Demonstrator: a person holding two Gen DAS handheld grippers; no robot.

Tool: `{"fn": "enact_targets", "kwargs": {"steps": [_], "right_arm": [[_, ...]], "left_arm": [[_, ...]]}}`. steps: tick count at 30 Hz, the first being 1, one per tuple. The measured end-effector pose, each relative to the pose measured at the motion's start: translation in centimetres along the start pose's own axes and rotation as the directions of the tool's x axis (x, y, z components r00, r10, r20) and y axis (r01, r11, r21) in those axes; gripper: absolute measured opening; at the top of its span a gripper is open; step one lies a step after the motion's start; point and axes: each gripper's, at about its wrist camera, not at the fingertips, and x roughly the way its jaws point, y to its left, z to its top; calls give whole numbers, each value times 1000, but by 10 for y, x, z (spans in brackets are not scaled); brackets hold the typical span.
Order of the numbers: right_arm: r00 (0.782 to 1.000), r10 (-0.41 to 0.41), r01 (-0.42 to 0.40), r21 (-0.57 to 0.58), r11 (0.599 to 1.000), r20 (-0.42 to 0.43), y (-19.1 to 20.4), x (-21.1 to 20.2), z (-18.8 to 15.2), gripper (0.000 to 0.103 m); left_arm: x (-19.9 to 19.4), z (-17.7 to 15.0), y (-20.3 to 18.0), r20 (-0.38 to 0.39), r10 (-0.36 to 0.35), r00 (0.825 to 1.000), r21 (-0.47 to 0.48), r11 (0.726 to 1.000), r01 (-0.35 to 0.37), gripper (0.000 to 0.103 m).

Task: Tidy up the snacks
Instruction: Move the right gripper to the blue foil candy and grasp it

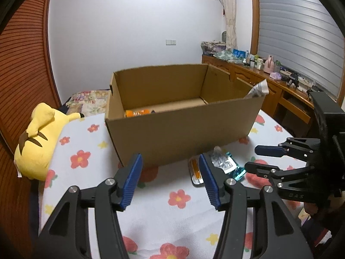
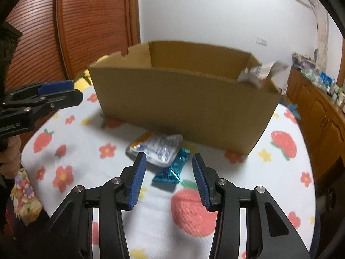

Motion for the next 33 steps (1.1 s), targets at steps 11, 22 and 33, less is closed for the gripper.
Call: {"fn": "enact_targets", "kwargs": {"steps": [11, 22, 33], "right_arm": [[994, 1, -2, -14, 1000, -109, 3, 42, -9, 44], [990, -31, 27, -27, 999, -136, -3, 50, -10, 30], [992, -33, 34, 4, 999, -120, -24, 22, -28, 20]], "left_arm": [[16, -18, -5, -47, -19, 999, -16, 1000, 18, 55], [24, -23, -14, -62, -44, 997, -24, 999, 43, 55], [46, -17, -37, -84, -93, 992, -35, 995, 90, 56]]}}
